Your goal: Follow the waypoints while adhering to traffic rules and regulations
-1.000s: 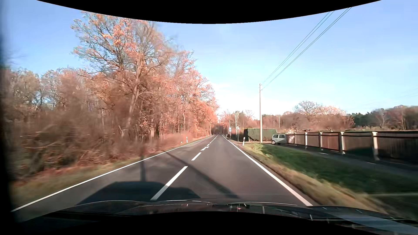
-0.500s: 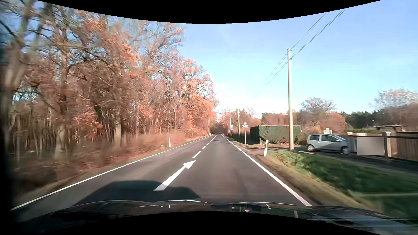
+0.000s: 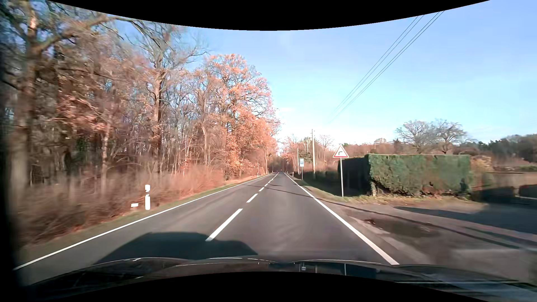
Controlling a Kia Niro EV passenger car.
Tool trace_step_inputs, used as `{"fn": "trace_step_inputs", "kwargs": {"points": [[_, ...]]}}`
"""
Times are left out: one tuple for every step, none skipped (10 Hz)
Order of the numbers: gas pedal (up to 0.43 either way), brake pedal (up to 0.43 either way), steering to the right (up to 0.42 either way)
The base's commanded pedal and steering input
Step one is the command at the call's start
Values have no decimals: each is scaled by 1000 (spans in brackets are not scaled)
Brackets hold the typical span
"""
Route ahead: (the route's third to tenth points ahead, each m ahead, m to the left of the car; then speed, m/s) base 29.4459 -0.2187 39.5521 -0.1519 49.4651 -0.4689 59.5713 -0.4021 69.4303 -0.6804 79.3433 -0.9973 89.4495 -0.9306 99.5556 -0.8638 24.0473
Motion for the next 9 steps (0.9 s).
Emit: {"fn": "trace_step_inputs", "kwargs": {"points": [[350,0,-2],[339,0,-2],[339,0,-1],[331,0,-1],[319,0,-2],[311,0,-1],[299,0,-1],[287,0,-1],[268,0,-1]]}}
